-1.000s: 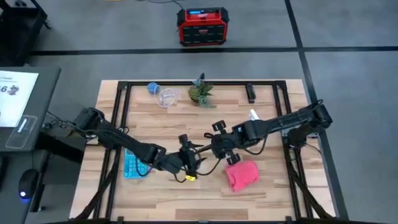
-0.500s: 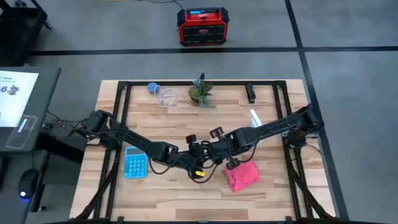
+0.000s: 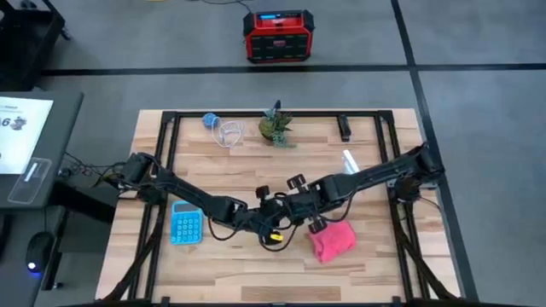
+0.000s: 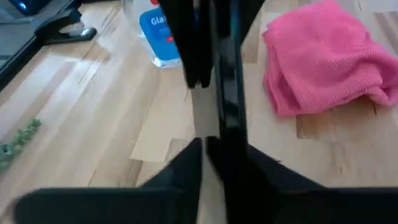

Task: Apply microfiber cloth
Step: Wipe the back of the cellphone with a microfiber cloth

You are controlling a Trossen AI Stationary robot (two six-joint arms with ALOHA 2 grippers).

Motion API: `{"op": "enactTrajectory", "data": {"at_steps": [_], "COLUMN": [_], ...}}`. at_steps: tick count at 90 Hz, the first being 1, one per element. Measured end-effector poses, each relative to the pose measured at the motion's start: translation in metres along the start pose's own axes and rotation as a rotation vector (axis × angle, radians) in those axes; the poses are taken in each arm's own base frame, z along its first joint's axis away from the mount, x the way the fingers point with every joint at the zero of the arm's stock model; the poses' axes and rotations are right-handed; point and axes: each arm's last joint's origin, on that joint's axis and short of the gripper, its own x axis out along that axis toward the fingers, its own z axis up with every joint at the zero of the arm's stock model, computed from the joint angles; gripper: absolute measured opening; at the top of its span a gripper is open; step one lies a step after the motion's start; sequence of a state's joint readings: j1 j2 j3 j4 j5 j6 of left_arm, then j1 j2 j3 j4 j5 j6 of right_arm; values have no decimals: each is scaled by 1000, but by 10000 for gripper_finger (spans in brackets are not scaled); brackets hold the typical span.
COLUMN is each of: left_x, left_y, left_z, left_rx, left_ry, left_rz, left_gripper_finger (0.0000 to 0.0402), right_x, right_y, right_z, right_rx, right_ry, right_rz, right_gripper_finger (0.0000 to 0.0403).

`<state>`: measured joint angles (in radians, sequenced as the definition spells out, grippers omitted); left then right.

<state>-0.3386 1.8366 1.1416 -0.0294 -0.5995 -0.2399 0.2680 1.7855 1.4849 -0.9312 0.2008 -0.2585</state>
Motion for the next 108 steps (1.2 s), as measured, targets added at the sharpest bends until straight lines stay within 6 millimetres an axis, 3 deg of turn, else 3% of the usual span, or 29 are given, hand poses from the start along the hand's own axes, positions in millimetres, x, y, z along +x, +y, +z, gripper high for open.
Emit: {"op": "enactTrajectory", "data": {"at_steps": [18, 36, 49, 62, 81, 108], "left_x": [-3, -12, -26, -40, -42, -35], "left_y": [1, 1, 2, 15, 31, 31], "left_z": [-16, -44, -67, -92, -134, -137], "left_rx": [-92, -309, -511, -782, -1095, -1127], "left_ry": [114, 132, 56, -38, -105, -105], "left_rz": [67, 125, 49, -52, -94, -52], "left_gripper_finger": [6, 4, 2, 2, 4, 22], "right_x": [-1, -2, -3, -14, -30, -37], "right_y": [0, 5, 22, 39, 60, 78], "right_z": [-7, -20, -28, -34, -36, -30], "right_rx": [54, 171, 177, 204, 223, 193], "right_ry": [72, 199, 248, 223, 152, 80], "right_rz": [11, 31, 39, 37, 42, 57], "right_gripper_finger": [108, 119, 120, 120, 120, 121]}}
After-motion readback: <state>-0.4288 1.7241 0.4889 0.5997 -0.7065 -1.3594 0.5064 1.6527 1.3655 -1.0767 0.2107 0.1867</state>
